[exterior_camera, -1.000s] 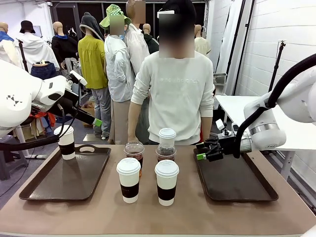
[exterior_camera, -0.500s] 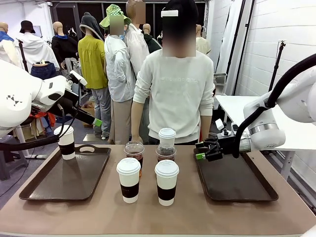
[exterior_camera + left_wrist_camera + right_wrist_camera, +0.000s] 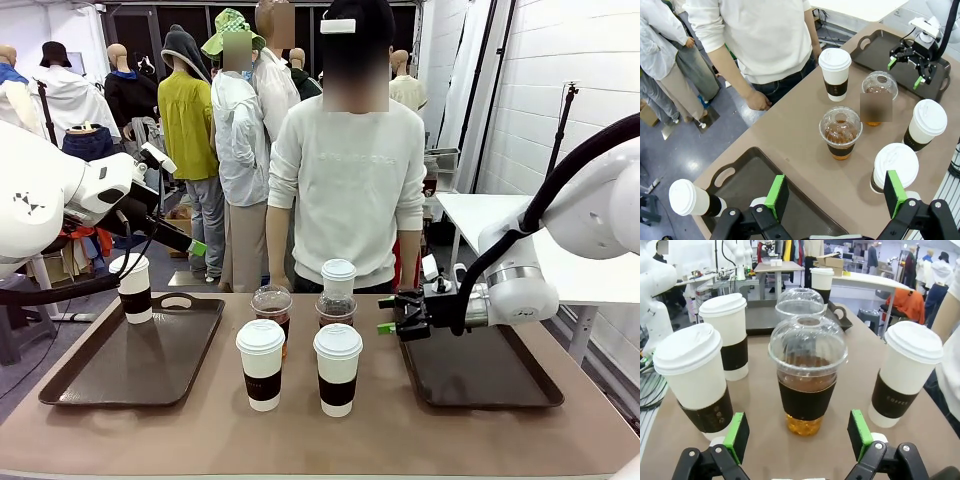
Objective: Distribute the coffee onto the tray.
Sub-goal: Pick up one iced Americano and place it on the right Handle tray.
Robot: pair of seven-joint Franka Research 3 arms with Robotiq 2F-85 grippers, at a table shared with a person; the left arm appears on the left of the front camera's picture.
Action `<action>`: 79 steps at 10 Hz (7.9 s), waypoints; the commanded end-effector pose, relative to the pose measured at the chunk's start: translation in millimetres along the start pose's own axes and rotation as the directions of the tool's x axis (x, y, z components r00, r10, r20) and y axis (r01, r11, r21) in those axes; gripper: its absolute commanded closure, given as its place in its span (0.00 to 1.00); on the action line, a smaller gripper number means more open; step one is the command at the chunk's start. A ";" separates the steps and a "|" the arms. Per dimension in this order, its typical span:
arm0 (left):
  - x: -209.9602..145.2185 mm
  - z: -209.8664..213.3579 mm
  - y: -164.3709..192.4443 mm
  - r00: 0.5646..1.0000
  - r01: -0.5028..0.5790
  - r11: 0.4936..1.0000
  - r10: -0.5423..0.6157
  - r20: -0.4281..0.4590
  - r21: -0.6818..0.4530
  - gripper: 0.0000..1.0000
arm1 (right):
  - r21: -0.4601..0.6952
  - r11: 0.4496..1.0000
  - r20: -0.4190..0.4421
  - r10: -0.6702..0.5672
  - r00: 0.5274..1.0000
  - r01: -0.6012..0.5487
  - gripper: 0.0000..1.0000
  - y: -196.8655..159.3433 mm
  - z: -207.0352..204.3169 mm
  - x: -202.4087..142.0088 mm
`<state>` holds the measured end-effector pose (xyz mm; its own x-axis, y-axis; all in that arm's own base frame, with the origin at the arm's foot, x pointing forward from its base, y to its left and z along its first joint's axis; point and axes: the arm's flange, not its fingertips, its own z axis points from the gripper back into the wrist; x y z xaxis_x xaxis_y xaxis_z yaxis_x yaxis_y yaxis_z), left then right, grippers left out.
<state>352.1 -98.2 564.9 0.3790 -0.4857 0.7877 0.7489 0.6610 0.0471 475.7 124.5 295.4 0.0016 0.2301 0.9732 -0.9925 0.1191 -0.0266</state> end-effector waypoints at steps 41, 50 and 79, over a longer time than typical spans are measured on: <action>-1.1 -0.3 1.1 1.000 0.011 1.000 -0.011 0.002 -0.006 0.00 | 0.190 0.976 0.081 -0.123 0.989 0.106 0.31 -37.7 -111.3 -36.4; -1.1 -0.3 1.1 1.000 0.011 1.000 -0.011 0.002 -0.006 0.00 | 0.264 0.958 0.035 -0.129 0.991 0.115 0.31 -66.1 14.8 54.6; -1.1 -0.3 1.1 1.000 0.011 1.000 -0.011 0.002 -0.006 0.00 | 0.037 0.998 0.130 -0.059 0.990 0.054 0.31 -163.3 110.5 -67.2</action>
<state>352.1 -98.0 565.0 0.3789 -0.4849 0.7882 0.7492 0.6607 0.0463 613.0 -18.3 255.1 0.0783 0.1265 0.9889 -0.9947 0.0761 0.0691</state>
